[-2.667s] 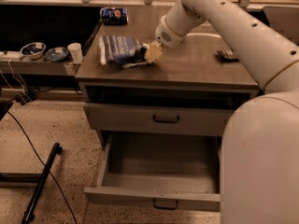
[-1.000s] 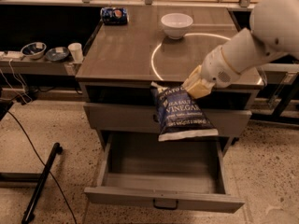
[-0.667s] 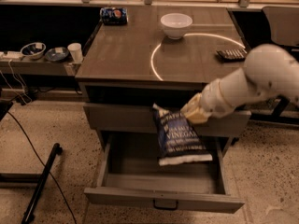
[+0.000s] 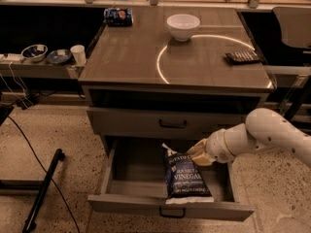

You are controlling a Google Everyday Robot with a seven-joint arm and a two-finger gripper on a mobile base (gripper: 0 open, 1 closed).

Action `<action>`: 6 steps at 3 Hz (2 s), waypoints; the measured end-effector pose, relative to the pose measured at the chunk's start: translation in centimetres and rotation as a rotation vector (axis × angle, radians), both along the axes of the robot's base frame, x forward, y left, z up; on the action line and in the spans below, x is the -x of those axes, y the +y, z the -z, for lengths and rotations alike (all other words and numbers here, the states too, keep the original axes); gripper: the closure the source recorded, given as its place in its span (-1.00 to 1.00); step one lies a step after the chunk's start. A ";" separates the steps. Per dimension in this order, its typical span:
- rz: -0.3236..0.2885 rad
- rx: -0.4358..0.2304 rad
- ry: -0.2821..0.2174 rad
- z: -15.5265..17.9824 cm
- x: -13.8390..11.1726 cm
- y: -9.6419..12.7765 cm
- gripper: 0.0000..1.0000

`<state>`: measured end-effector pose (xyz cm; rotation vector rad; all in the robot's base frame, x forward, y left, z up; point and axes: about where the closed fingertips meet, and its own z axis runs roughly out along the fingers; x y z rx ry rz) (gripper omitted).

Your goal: Place blue chip bag into middle drawer

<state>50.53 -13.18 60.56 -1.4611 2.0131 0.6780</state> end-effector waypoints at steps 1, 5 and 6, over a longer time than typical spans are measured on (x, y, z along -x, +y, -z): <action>0.131 -0.008 0.015 0.9 0.3 -1.0 1.00; 1.025 -0.264 0.248 14.2 -5.9 -7.1 0.70; 1.171 -0.305 0.257 15.7 -8.9 -7.8 0.25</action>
Offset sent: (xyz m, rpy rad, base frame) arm 0.0210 -0.0876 -0.1341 0.2584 0.1387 -0.9904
